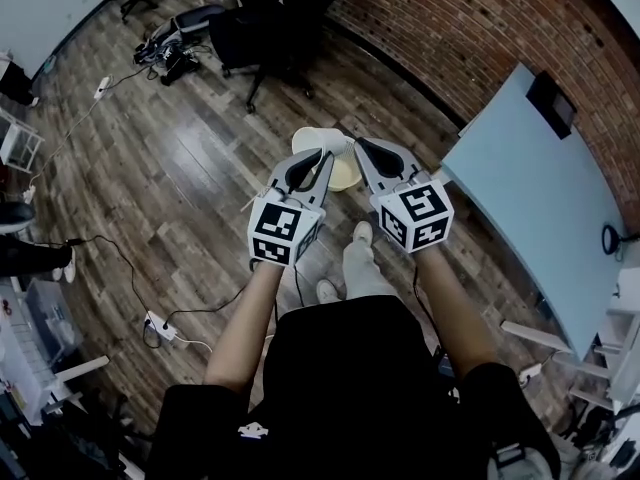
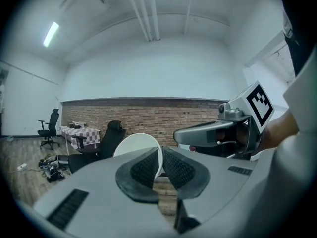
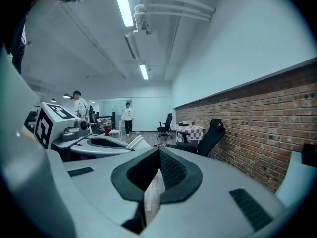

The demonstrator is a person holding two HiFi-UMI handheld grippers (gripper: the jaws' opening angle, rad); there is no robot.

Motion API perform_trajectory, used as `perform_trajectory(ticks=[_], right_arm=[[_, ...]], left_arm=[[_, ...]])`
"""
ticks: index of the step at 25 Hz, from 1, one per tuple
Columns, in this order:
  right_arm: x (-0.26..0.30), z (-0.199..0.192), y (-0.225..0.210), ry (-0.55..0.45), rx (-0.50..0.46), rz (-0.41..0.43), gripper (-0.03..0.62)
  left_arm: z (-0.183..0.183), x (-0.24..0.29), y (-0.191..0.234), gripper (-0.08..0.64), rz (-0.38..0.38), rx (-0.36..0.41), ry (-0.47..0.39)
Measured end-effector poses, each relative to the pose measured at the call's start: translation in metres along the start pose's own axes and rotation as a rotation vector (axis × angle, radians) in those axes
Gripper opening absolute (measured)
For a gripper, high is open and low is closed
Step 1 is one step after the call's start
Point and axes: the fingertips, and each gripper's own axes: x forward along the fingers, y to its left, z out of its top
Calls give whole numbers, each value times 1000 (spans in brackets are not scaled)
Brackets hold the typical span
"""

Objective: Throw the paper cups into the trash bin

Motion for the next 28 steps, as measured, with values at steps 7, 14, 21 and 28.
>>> perform_trajectory(ticks=[7,14,21,28], right_arm=[[12,7,-6,-9,-13,23,3],[22,6,-38,-19,2,32,3],[39,4,-85,-18,21,42,3],[70,-1,-127,1,44,60,3]], left_arm=[[-3,6,13,31,27,-14,-2],[-7,42,16,31,34,-10,27],[-3,85,26,31,55,-12,38],[-6,129,46,31,72,-27,66]])
